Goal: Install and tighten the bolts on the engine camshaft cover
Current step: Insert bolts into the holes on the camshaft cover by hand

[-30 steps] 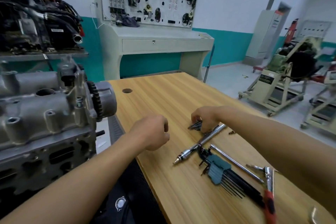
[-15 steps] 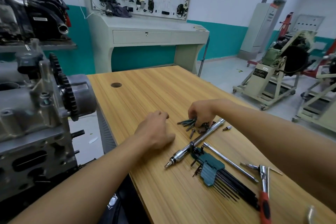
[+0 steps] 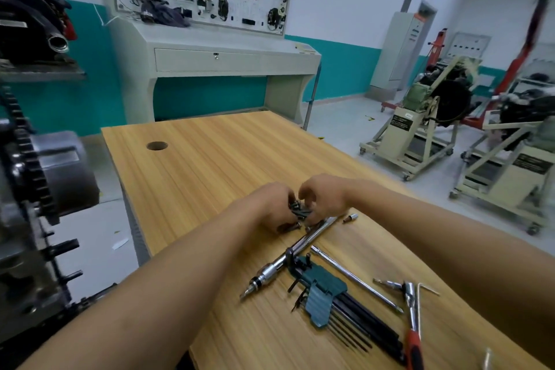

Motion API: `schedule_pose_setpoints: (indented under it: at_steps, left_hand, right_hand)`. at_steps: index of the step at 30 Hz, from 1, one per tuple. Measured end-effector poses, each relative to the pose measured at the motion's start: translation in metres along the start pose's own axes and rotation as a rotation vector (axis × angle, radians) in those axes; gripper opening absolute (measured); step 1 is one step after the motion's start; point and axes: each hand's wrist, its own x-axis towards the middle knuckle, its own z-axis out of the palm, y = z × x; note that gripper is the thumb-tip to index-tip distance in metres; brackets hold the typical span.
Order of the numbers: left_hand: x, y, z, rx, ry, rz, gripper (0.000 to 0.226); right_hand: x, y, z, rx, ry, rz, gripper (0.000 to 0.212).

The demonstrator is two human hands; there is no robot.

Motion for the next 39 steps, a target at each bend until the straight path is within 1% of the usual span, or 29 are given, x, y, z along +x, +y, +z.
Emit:
schedule_pose_setpoints:
  at_steps: [2, 4, 7, 9, 12, 14, 15, 17, 19, 22, 26, 28, 30, 32, 35, 39]
  left_hand:
    - [0.001, 0.001, 0.001, 0.028, -0.007, 0.02, 0.027]
    - [0.0, 0.003, 0.002, 0.085, -0.028, 0.051, 0.022]
    - [-0.001, 0.006, 0.005, 0.167, -0.069, 0.117, 0.013]
    - [-0.004, 0.004, 0.011, 0.201, -0.039, 0.141, 0.007]
    - [-0.012, -0.004, 0.018, 0.182, 0.087, 0.23, 0.004]
    - [-0.018, -0.01, 0.022, 0.05, 0.157, 0.274, 0.007]
    - [-0.02, -0.012, 0.023, -0.031, 0.179, 0.277, 0.008]
    - [-0.023, -0.016, 0.025, -0.136, 0.217, 0.258, 0.009]
    - [-0.026, -0.018, 0.026, -0.223, 0.261, 0.244, 0.006]
    - [-0.031, -0.018, 0.022, -0.368, 0.3, 0.205, 0.007]
    - [-0.041, -0.016, 0.009, -0.48, 0.278, 0.138, 0.007]
    - [-0.049, -0.011, 0.001, -0.557, 0.258, 0.116, 0.012]
    - [-0.063, -0.003, -0.013, -0.655, 0.234, 0.102, 0.02]
    - [-0.083, 0.004, -0.03, -0.779, 0.177, 0.117, 0.025]
    - [-0.122, 0.015, -0.058, -0.904, 0.114, 0.176, 0.021]
    - [-0.173, 0.035, -0.097, -0.891, 0.12, 0.221, 0.022]
  right_hand:
    - [-0.002, 0.0, 0.001, -0.069, -0.015, -0.006, 0.044]
    - [-0.001, -0.004, 0.003, -0.115, -0.031, -0.018, 0.026]
    - [0.0, -0.008, 0.008, -0.159, -0.015, -0.074, 0.008]
    - [-0.002, -0.008, 0.011, -0.12, -0.016, -0.101, 0.003]
    - [-0.011, -0.008, 0.017, -0.038, -0.01, -0.179, 0.009]
    - [-0.016, -0.009, 0.015, -0.002, 0.063, -0.252, 0.01]
    - [-0.018, -0.009, 0.012, -0.007, 0.105, -0.26, 0.011]
    - [-0.017, -0.012, 0.003, -0.049, 0.152, -0.222, 0.013]
    - [-0.014, -0.016, -0.005, -0.075, 0.148, -0.185, 0.015]
    - [-0.01, -0.026, -0.019, -0.026, 0.137, -0.146, 0.013]
    - [-0.015, -0.035, -0.037, 0.014, 0.121, -0.103, 0.017]
    - [-0.022, -0.041, -0.042, 0.022, 0.155, -0.108, 0.019]
    - [-0.033, -0.052, -0.05, 0.054, 0.211, -0.124, 0.027]
    - [-0.05, -0.066, -0.063, 0.078, 0.248, -0.153, 0.032]
    - [-0.083, -0.089, -0.09, 0.11, 0.27, -0.208, 0.03]
    - [-0.135, -0.125, -0.127, 0.232, 0.351, -0.323, 0.03]
